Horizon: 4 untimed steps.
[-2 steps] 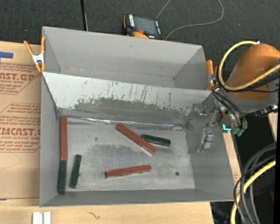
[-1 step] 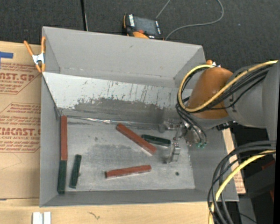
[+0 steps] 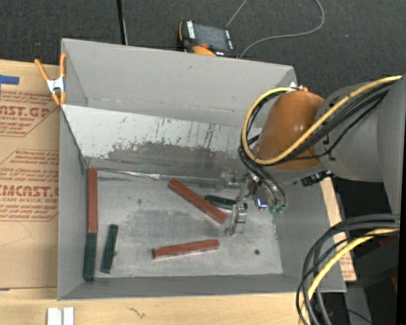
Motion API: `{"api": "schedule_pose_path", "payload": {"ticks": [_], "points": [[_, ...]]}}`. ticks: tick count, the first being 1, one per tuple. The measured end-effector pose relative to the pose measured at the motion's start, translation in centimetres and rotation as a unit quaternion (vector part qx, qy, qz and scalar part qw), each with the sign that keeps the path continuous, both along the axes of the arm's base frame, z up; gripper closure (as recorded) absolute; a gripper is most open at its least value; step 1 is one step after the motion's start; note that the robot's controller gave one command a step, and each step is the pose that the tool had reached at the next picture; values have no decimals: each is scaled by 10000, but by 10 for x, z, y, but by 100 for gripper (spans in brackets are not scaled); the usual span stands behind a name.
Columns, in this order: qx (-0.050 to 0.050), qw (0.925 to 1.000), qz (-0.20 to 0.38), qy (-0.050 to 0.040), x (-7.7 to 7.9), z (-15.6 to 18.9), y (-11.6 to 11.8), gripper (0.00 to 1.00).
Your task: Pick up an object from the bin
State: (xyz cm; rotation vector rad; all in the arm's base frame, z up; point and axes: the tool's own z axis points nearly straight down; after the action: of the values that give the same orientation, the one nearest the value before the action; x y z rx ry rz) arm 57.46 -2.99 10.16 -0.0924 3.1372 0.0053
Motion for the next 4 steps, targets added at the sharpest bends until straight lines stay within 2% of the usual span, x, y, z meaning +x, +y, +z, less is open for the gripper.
{"api": "schedule_pose_path", "payload": {"ticks": [1, 2, 3, 4], "points": [[-6, 9965, -831, -2, 4, 16, 17, 0], [-7, 9927, -1207, 27, -5, -34, 35, 0], [-14, 9927, -1206, 6, -4, -33, 36, 0], [-16, 9927, -1204, 3, -4, -33, 36, 100]]}}
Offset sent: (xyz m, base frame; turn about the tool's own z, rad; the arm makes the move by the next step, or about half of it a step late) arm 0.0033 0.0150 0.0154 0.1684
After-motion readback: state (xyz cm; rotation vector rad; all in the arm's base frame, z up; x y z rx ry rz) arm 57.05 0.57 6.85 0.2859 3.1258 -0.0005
